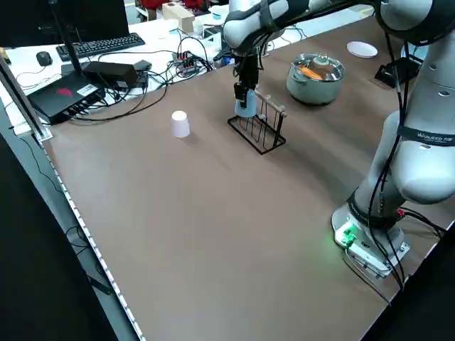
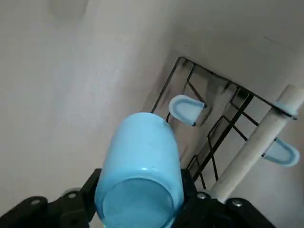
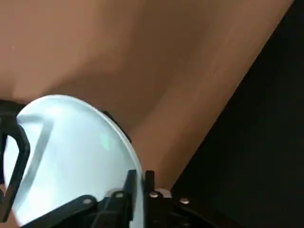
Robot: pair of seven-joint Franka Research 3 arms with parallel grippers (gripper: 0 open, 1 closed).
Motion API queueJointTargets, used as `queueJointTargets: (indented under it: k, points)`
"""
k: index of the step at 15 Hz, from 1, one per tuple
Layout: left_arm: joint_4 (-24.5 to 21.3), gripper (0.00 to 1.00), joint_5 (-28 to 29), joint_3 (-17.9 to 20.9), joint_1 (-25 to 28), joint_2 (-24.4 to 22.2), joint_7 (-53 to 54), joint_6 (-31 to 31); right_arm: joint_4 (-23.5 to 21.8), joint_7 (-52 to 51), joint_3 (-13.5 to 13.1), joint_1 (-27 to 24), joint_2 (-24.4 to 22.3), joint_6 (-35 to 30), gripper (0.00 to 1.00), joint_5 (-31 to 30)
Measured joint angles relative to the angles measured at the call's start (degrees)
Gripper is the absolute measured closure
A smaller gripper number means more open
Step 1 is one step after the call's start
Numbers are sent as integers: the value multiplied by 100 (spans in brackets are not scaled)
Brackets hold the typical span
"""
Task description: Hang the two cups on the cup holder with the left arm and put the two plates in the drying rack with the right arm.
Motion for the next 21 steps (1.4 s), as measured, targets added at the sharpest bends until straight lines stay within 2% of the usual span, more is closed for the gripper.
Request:
queueJointTargets:
  k: [2,3,4,6,9,12,14,17,21]
  points:
    - [0,31,11,2,0,38,0,18,6,15,0,0,19,20,72,0]
    - [0,31,11,2,0,41,0,25,30,27,0,0,25,24,53,0]
    - [2,30,12,2,0,41,0,30,58,29,0,0,27,24,44,0]
    - [17,27,12,2,1,41,0,48,135,30,0,0,37,23,43,0]
    - [90,3,12,2,4,29,-1,49,343,34,4,0,83,57,43,1]
    - [144,0,14,2,4,-5,-1,49,835,40,23,1,247,139,43,123]
    - [265,0,16,2,4,-15,-1,45,1356,40,24,-1,496,181,43,640]
    - [822,0,128,4,10,-17,154,-289,2185,41,0,-107,1030,628,44,1998]
    - [1468,0,508,94,64,154,1094,-477,2573,-113,-16,-628,1769,1930,44,3283]
